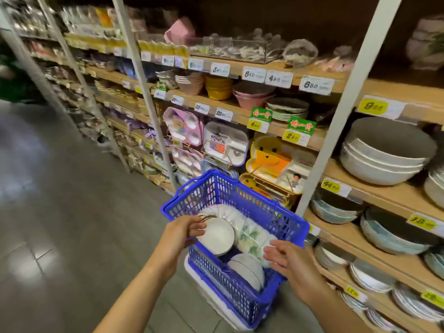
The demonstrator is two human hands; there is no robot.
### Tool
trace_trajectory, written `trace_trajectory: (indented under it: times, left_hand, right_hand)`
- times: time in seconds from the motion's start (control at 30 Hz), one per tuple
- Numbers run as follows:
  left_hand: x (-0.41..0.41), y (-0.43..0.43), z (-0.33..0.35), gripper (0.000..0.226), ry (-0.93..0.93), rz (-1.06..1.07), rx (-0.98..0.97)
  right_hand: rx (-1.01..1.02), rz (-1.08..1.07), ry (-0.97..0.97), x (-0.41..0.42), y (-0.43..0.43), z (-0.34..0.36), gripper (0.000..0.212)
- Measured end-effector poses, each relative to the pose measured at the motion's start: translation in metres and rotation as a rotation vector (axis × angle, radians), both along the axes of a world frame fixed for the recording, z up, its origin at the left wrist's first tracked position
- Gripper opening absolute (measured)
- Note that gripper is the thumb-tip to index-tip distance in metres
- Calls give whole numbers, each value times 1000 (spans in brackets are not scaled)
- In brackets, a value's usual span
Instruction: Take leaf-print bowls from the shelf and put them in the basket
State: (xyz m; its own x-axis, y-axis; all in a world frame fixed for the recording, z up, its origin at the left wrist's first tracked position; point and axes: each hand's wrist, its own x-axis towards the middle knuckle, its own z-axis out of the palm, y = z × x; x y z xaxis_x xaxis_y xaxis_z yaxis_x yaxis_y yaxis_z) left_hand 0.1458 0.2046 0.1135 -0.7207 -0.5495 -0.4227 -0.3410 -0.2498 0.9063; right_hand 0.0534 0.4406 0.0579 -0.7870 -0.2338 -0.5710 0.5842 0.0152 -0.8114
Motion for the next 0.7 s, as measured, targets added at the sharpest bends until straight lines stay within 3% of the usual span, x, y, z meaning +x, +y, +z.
trace_trajectory:
  times: [0.33, 0.57, 0.7]
  left_hand:
    - [-54, -24, -71, 21, -200, -196, -59]
    - [-120, -1, -122, 19, -377, -543, -281]
    - [-147, 9, -155, 26, -480, -790, -414]
  right_hand:
    - [237, 85, -17, -30, -41, -61, 24]
    - [600, 536, 82, -61, -70, -134, 11]
    - [802, 754, 106, -67, -72, -163, 36]
